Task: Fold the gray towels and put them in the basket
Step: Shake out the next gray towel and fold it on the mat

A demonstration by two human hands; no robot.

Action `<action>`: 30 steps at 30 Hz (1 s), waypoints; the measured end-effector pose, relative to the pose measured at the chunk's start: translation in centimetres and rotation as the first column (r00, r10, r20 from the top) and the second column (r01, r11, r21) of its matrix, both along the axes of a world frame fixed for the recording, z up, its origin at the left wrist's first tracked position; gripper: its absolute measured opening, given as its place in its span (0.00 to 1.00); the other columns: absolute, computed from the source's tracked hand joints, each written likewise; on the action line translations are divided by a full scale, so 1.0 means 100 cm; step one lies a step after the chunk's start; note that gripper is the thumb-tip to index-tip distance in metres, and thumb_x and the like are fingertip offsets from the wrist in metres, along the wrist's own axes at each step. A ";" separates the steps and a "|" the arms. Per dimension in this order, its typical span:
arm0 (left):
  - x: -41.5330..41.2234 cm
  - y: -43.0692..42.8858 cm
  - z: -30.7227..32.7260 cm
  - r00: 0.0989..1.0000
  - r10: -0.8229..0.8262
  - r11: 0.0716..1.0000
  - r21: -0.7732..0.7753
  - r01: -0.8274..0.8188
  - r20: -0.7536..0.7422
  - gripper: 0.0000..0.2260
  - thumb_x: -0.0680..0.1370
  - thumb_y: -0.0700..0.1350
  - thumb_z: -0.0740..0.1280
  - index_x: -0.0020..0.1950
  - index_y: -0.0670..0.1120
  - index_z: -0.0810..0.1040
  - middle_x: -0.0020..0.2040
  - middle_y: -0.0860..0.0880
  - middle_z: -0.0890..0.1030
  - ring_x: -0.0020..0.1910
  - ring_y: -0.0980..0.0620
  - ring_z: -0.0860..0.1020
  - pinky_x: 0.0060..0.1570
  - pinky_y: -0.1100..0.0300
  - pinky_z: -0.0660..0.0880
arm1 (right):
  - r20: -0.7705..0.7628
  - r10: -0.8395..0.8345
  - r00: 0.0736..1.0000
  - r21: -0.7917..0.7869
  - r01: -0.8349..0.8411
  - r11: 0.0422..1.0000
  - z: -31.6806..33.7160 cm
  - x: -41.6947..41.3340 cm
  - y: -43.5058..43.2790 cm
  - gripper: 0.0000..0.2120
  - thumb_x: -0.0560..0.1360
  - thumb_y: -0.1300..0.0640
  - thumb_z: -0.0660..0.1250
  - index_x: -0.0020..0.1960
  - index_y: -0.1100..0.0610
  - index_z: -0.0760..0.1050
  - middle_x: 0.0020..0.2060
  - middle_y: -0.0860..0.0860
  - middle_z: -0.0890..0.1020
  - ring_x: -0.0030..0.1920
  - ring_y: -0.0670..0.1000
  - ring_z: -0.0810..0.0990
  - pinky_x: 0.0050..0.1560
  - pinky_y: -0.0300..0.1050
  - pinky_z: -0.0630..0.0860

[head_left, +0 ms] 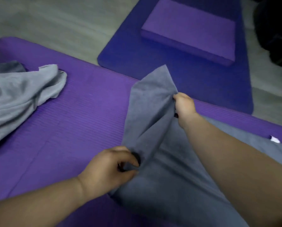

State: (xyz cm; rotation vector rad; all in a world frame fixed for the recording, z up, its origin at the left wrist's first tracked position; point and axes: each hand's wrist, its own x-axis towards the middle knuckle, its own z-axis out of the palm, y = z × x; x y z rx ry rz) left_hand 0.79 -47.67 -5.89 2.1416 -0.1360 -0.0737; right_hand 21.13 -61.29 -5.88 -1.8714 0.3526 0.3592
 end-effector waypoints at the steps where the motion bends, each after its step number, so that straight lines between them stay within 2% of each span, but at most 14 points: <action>1: 0.007 -0.021 0.005 1.000 -0.013 1.000 0.006 0.013 -0.006 0.13 0.64 0.57 0.63 0.46 0.58 0.75 0.41 0.71 0.74 0.35 0.74 0.71 0.34 0.82 0.63 | 0.016 0.005 1.000 -0.004 -0.005 1.000 0.000 0.001 -0.031 0.16 0.76 0.65 0.54 0.32 0.54 0.67 0.31 0.50 0.72 0.34 0.48 0.69 0.39 0.44 0.68; 4: 0.028 -0.089 0.020 0.998 -0.059 0.997 0.044 0.060 -0.030 0.19 0.60 0.62 0.61 0.48 0.61 0.73 0.41 0.73 0.74 0.35 0.70 0.72 0.33 0.80 0.64 | 0.065 -0.004 0.998 -0.080 0.009 0.997 -0.009 -0.004 -0.125 0.17 0.77 0.66 0.55 0.32 0.53 0.68 0.32 0.50 0.73 0.36 0.50 0.71 0.39 0.43 0.70; 6: 0.040 -0.138 0.030 0.992 -0.121 0.988 0.095 0.125 -0.044 0.19 0.58 0.63 0.61 0.43 0.56 0.78 0.41 0.76 0.72 0.36 0.71 0.72 0.33 0.79 0.64 | 0.095 -0.030 0.995 -0.097 0.039 0.994 -0.016 -0.009 -0.185 0.16 0.77 0.67 0.54 0.34 0.55 0.70 0.31 0.50 0.73 0.34 0.48 0.69 0.35 0.39 0.67; 8: 0.049 -0.185 0.037 0.982 -0.171 0.975 0.126 0.181 -0.086 0.16 0.59 0.59 0.66 0.40 0.51 0.81 0.40 0.78 0.71 0.36 0.73 0.72 0.34 0.79 0.64 | 0.093 -0.056 0.994 -0.108 0.066 0.992 -0.018 -0.015 -0.239 0.12 0.78 0.68 0.54 0.45 0.66 0.76 0.38 0.54 0.75 0.34 0.48 0.69 0.33 0.31 0.66; 11: 0.061 -0.254 0.040 0.962 -0.244 0.961 0.103 0.257 -0.125 0.18 0.57 0.60 0.66 0.42 0.52 0.80 0.39 0.77 0.71 0.35 0.72 0.72 0.33 0.79 0.64 | 0.074 -0.084 0.994 -0.020 0.086 0.996 -0.021 -0.022 -0.310 0.14 0.78 0.69 0.53 0.58 0.71 0.72 0.44 0.54 0.74 0.39 0.49 0.72 0.29 0.23 0.66; 13: 0.065 -0.298 0.039 0.948 -0.294 0.949 0.077 0.305 -0.123 0.19 0.60 0.57 0.69 0.50 0.62 0.71 0.38 0.75 0.73 0.36 0.71 0.73 0.33 0.78 0.64 | 0.082 -0.104 0.991 0.026 0.103 0.994 -0.016 -0.024 -0.349 0.14 0.78 0.68 0.53 0.59 0.68 0.73 0.38 0.50 0.75 0.37 0.45 0.73 0.28 0.22 0.66; 15: 0.069 -0.340 0.036 0.934 -0.323 0.942 0.041 0.333 -0.152 0.09 0.65 0.47 0.74 0.43 0.52 0.79 0.32 0.61 0.77 0.35 0.70 0.73 0.33 0.77 0.64 | 0.125 -0.153 0.980 0.054 0.148 0.988 -0.009 -0.021 -0.384 0.13 0.78 0.68 0.53 0.57 0.62 0.74 0.36 0.47 0.76 0.34 0.40 0.75 0.32 0.23 0.67; 17: 0.069 -0.378 0.034 0.916 -0.371 0.925 0.021 0.378 -0.150 0.03 0.68 0.41 0.74 0.39 0.45 0.82 0.31 0.58 0.73 0.35 0.69 0.73 0.34 0.77 0.65 | 0.142 -0.239 0.961 0.116 0.223 0.968 -0.003 -0.016 -0.422 0.12 0.78 0.69 0.53 0.49 0.60 0.75 0.35 0.46 0.79 0.37 0.42 0.75 0.38 0.29 0.70; 20: 0.065 -0.428 0.026 0.870 -0.469 0.883 -0.058 0.466 -0.150 0.10 0.69 0.43 0.73 0.50 0.44 0.81 0.38 0.60 0.74 0.36 0.67 0.73 0.38 0.77 0.67 | 0.086 -0.237 0.968 0.065 0.232 0.971 -0.001 -0.021 -0.474 0.14 0.78 0.67 0.53 0.42 0.54 0.73 0.35 0.49 0.75 0.34 0.43 0.73 0.34 0.35 0.68; 22: 0.061 -0.447 0.012 0.836 -0.502 0.861 -0.034 0.508 -0.223 0.19 0.71 0.46 0.72 0.61 0.47 0.76 0.50 0.55 0.77 0.45 0.62 0.75 0.49 0.72 0.69 | -0.036 -0.228 0.973 -0.012 0.228 0.974 -0.010 -0.038 -0.503 0.10 0.79 0.64 0.57 0.57 0.54 0.69 0.41 0.51 0.74 0.38 0.45 0.74 0.32 0.33 0.66; 24: 0.057 -0.448 -0.002 0.790 -0.519 0.807 0.116 0.579 -0.327 0.22 0.72 0.48 0.69 0.65 0.48 0.72 0.60 0.51 0.75 0.56 0.55 0.75 0.57 0.68 0.67 | -0.142 -0.273 0.952 -0.122 0.257 0.959 -0.034 -0.068 -0.524 0.21 0.77 0.63 0.62 0.68 0.61 0.61 0.49 0.54 0.70 0.46 0.49 0.71 0.35 0.31 0.64; 25: 0.056 -0.441 -0.010 0.773 -0.517 0.768 0.200 0.609 -0.366 0.21 0.73 0.50 0.68 0.65 0.49 0.72 0.61 0.51 0.74 0.59 0.55 0.74 0.58 0.67 0.66 | -0.142 -0.290 0.946 -0.178 0.263 0.948 -0.046 -0.085 -0.530 0.21 0.75 0.63 0.64 0.66 0.62 0.64 0.49 0.55 0.70 0.43 0.50 0.71 0.36 0.32 0.64; 27: 0.053 -0.419 -0.029 0.752 -0.541 0.671 0.346 0.656 -0.376 0.18 0.74 0.52 0.65 0.63 0.52 0.73 0.62 0.53 0.74 0.61 0.55 0.72 0.59 0.66 0.66 | -0.127 -0.335 0.934 -0.283 0.290 0.914 -0.064 -0.119 -0.533 0.06 0.73 0.62 0.67 0.48 0.59 0.71 0.43 0.57 0.73 0.34 0.49 0.69 0.37 0.38 0.65; 30: 0.043 -0.381 -0.048 0.673 -0.636 0.460 0.515 0.723 -0.377 0.17 0.73 0.56 0.66 0.60 0.54 0.75 0.59 0.56 0.75 0.59 0.58 0.74 0.57 0.68 0.67 | -0.159 -0.340 0.927 -0.394 0.256 0.883 -0.078 -0.173 -0.524 0.17 0.73 0.61 0.67 0.31 0.53 0.64 0.30 0.53 0.72 0.38 0.51 0.70 0.38 0.41 0.64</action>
